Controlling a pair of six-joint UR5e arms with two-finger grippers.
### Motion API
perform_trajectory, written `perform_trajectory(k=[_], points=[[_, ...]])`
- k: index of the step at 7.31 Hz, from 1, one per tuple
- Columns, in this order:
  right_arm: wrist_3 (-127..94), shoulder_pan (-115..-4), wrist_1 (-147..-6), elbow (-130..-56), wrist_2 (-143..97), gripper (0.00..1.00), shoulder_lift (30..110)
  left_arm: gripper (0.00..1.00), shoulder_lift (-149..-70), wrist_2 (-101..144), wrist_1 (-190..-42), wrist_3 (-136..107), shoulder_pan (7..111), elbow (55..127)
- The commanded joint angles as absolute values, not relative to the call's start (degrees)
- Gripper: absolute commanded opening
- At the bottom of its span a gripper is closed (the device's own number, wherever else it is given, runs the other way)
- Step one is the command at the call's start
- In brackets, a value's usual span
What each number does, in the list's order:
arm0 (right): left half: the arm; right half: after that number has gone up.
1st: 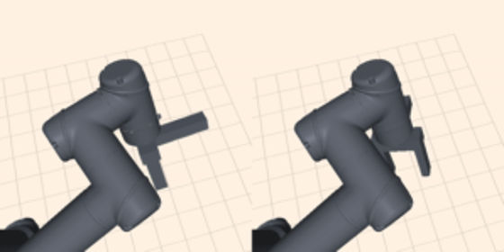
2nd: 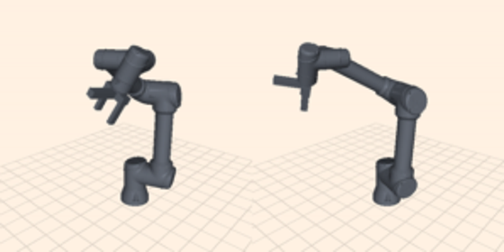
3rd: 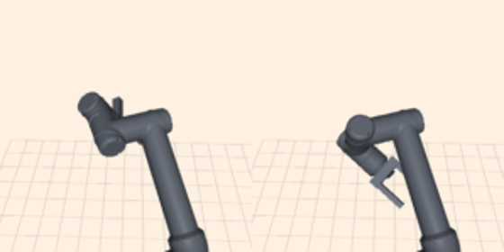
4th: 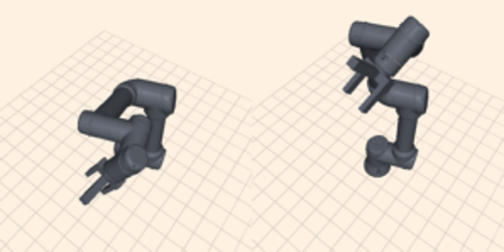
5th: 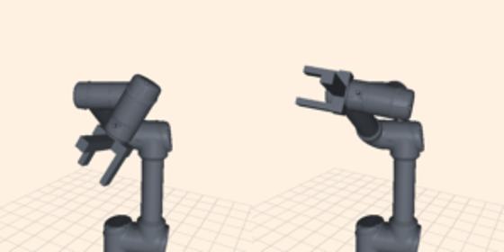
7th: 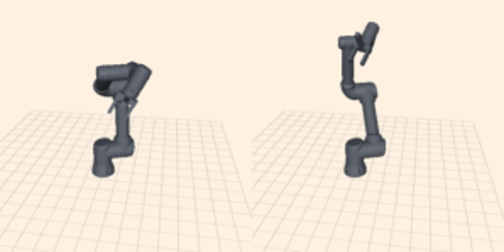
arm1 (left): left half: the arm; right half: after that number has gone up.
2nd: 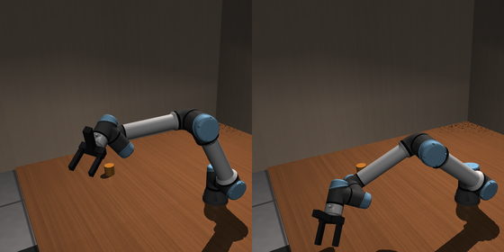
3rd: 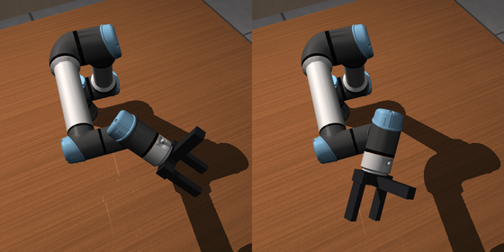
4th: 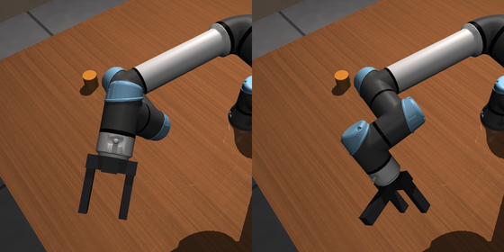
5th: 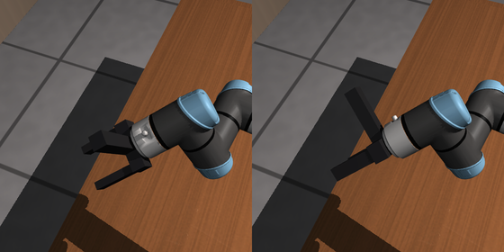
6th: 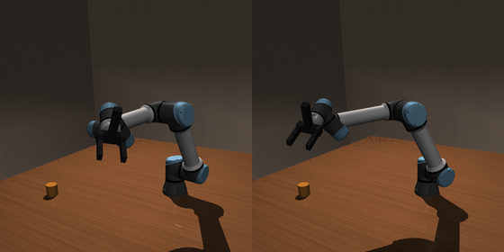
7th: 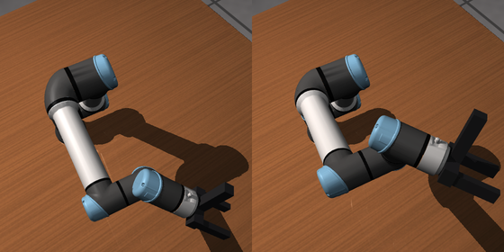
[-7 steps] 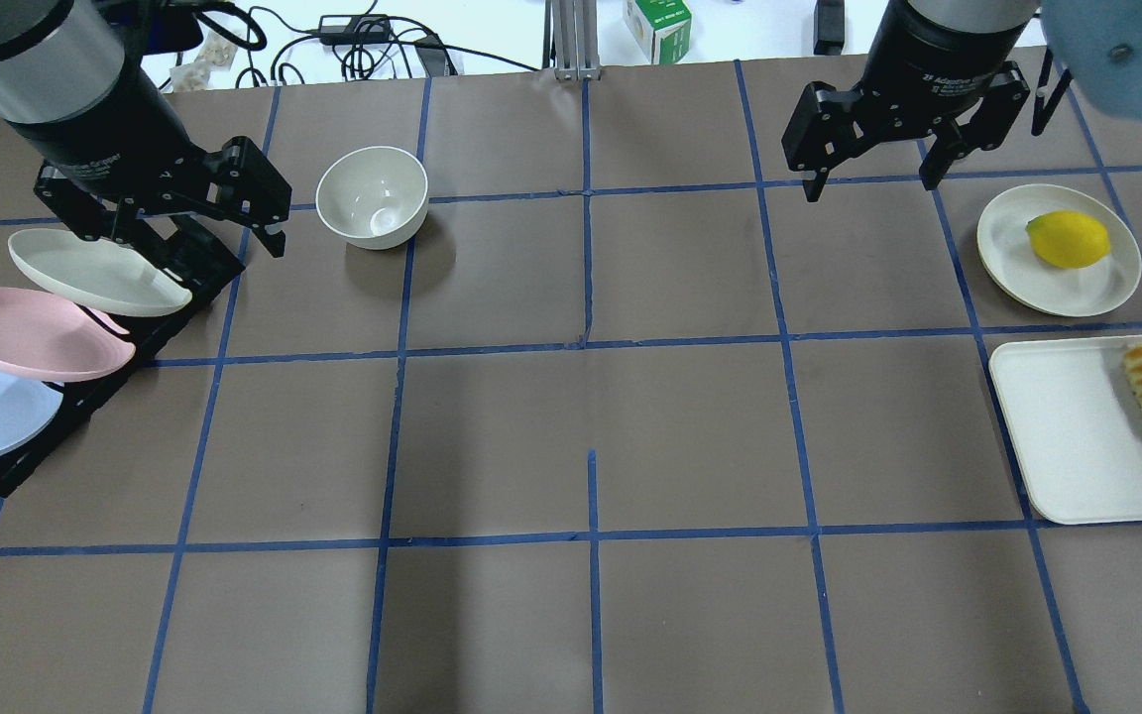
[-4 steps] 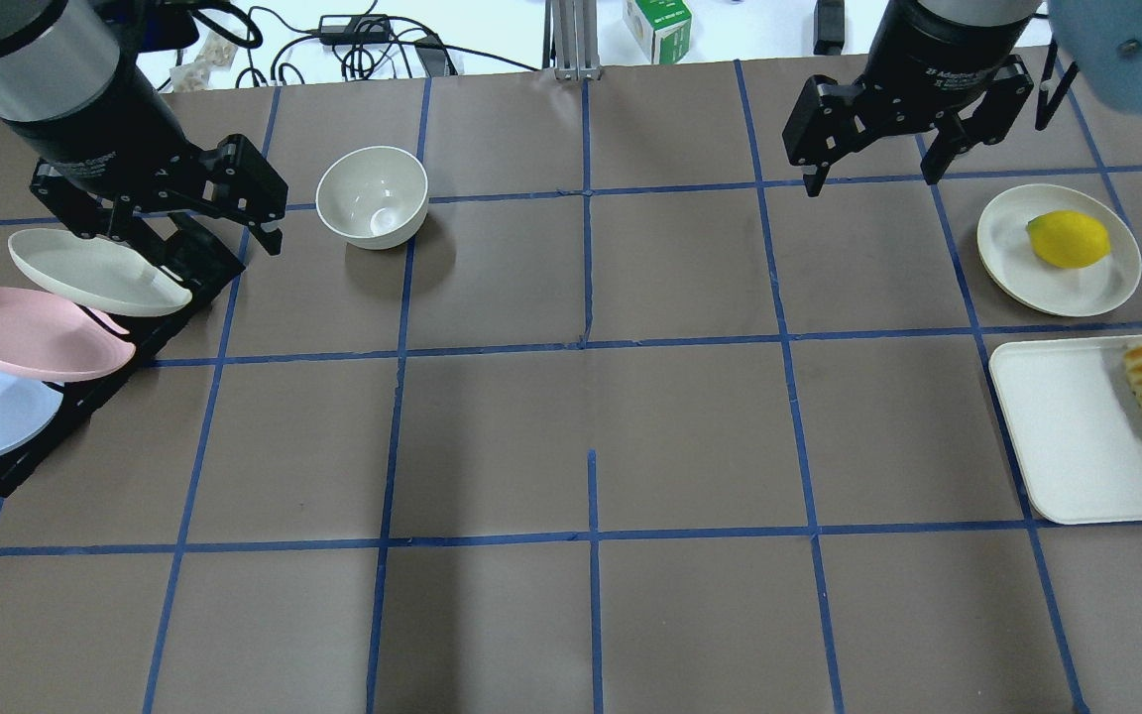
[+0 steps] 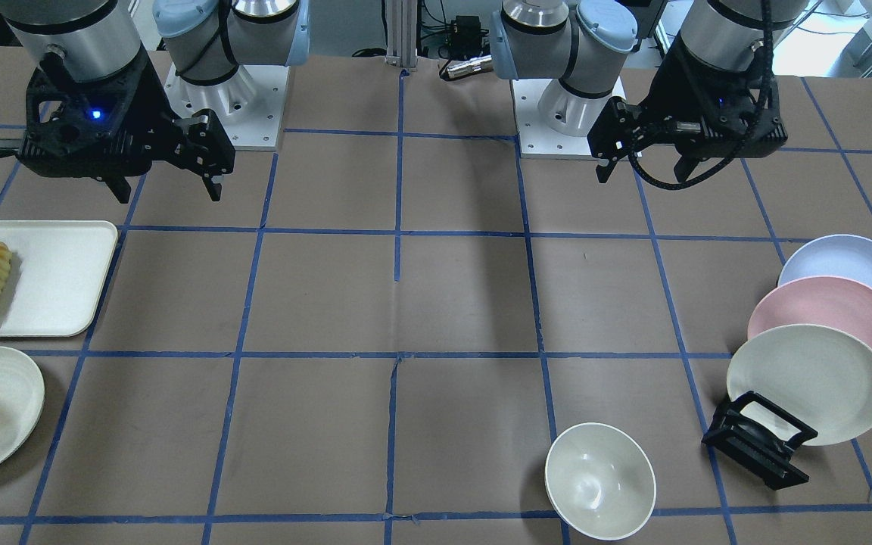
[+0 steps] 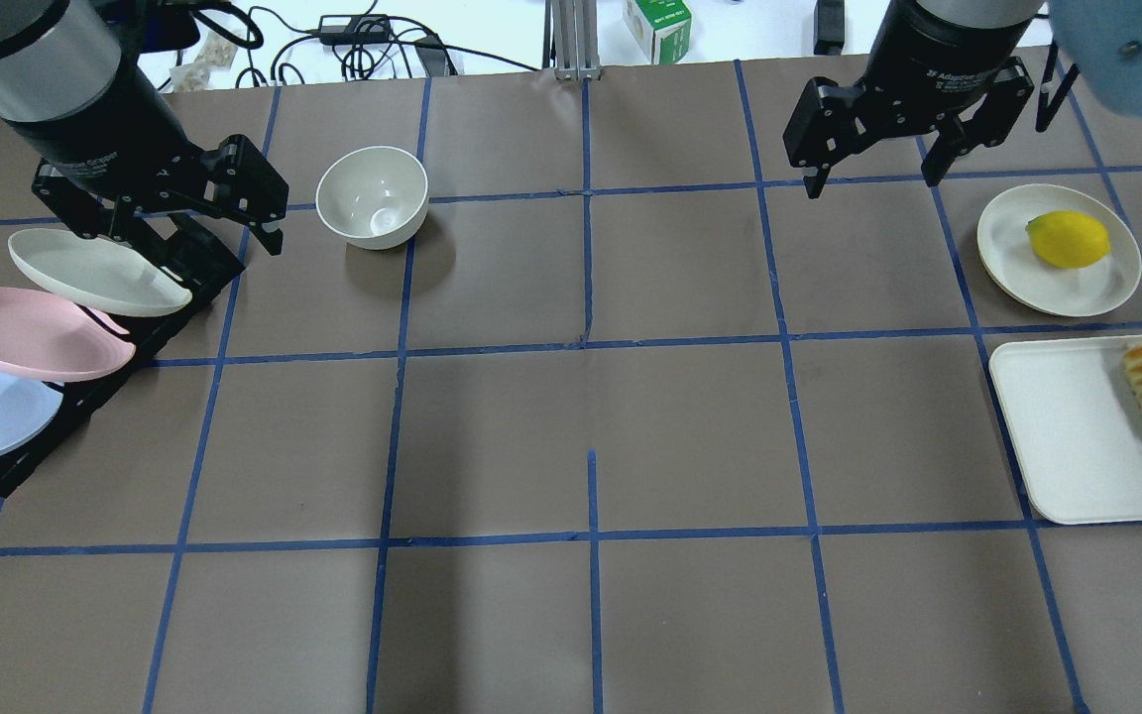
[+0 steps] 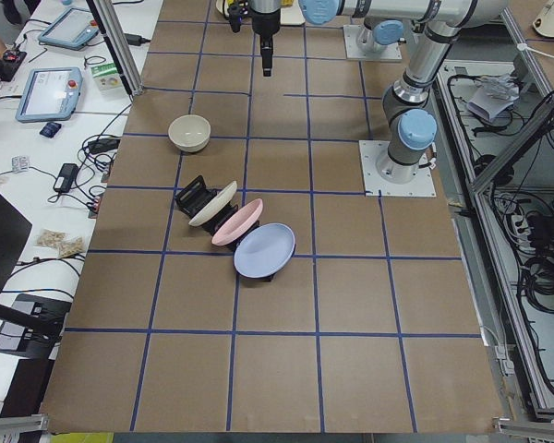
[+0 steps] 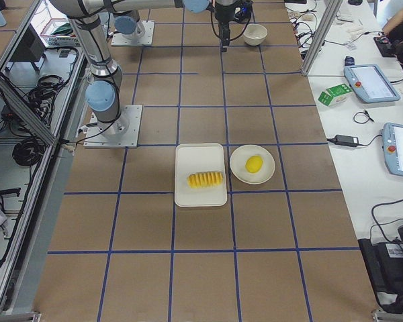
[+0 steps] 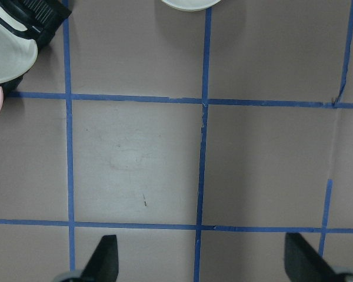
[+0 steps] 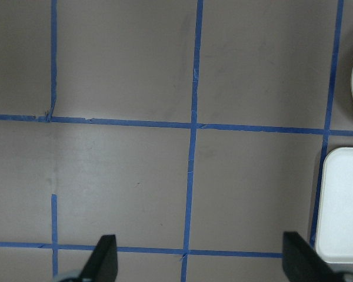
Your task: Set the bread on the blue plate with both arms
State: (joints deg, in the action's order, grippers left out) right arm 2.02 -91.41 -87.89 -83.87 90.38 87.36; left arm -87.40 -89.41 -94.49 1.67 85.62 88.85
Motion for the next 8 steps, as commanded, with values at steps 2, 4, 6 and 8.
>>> perform_trajectory(k=[2, 4, 6, 8], points=[[2.2, -91.4, -87.9, -83.9, 90.4, 1.0, 87.3, 1.0, -87.5, -89.6, -94.5, 1.8, 85.6, 88.9], [2.2, -91.4, -87.9, -84.0, 90.4, 1.0, 87.3, 1.0, -87.4, -89.5, -94.5, 1.7, 85.6, 88.9], [2.3, -91.4, -88.0, -84.0, 90.4, 1.0, 87.3, 1.0, -87.4, -89.6, -94.3, 2.5, 85.2, 88.8], [2.4, -91.2, -87.9, -84.3, 90.5, 1.0, 87.3, 1.0, -87.5, -89.2, -93.5, 7.4, 78.7, 88.5]])
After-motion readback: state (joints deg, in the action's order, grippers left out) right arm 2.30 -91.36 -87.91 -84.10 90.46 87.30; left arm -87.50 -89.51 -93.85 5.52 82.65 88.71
